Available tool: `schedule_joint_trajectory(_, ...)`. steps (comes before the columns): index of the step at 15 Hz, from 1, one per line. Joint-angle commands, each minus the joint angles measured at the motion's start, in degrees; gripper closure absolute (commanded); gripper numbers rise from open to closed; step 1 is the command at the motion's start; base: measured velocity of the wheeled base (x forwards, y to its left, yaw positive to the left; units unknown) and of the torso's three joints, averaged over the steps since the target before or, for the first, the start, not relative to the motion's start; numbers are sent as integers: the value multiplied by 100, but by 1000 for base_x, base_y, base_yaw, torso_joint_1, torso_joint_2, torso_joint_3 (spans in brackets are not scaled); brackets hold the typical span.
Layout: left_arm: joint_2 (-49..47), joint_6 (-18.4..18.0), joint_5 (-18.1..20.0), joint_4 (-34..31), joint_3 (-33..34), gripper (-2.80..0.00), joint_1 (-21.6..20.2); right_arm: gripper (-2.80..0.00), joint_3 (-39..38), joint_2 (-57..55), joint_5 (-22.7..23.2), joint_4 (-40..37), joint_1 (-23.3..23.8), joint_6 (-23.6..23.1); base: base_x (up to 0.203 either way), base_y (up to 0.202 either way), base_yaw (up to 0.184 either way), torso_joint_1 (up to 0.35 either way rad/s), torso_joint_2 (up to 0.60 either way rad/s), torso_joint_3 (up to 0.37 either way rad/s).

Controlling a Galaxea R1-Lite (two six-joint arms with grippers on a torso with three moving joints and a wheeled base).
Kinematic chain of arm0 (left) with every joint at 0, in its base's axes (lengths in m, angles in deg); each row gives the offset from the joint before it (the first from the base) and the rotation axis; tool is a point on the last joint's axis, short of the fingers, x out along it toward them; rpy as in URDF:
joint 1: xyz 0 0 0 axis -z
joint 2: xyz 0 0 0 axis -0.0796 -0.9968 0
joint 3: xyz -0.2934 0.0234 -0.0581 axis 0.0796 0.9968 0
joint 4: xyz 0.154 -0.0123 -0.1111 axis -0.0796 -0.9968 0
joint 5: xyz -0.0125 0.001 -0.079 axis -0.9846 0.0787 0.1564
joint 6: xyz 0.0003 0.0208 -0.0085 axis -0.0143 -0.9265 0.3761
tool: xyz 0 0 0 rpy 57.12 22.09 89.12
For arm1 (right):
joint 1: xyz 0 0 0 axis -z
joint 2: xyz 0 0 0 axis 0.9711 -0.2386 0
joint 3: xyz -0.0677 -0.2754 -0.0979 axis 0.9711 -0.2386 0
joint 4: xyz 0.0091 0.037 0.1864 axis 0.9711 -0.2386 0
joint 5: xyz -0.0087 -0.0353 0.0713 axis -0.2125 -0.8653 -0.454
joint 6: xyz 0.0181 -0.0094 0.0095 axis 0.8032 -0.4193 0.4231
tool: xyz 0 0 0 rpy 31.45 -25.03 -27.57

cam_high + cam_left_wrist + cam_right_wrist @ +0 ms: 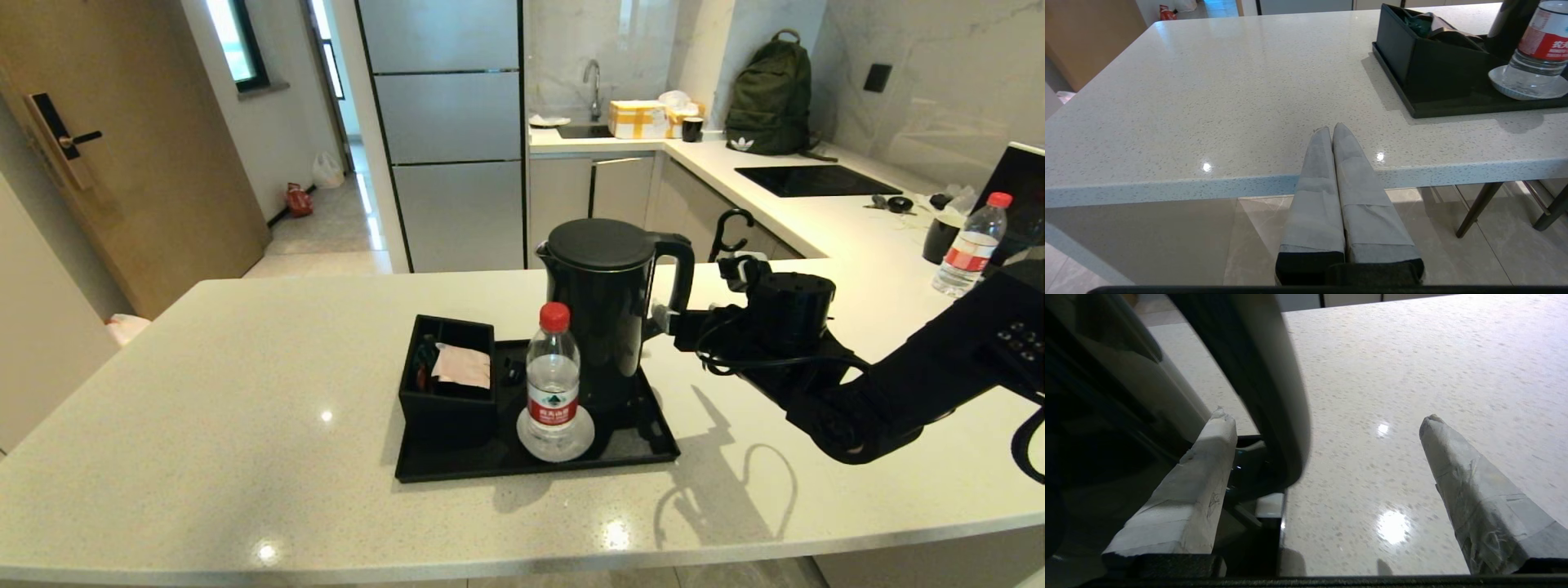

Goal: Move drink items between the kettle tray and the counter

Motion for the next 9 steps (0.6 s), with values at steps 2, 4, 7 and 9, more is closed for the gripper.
schedule_joint_trajectory(2,-7,3,0,2,1,0,-1,-280,-183,150,-18,7,118,-8,0,0,0,0,0,0)
schedule_joint_trajectory(4,-7,3,0,2,1,0,-1,-280,-187,227,-18,2,150,-8,0,0,0,0,0,0)
schedule_joint_trajectory(7,-7,3,0,2,1,0,-1,-280,-329,681,-1,-39,198,-8,0,0,0,0,0,0)
schedule_joint_trajectory(9,-7,3,0,2,1,0,-1,-280,-455,1102,10,-76,188,-8,0,0,0,0,0,0)
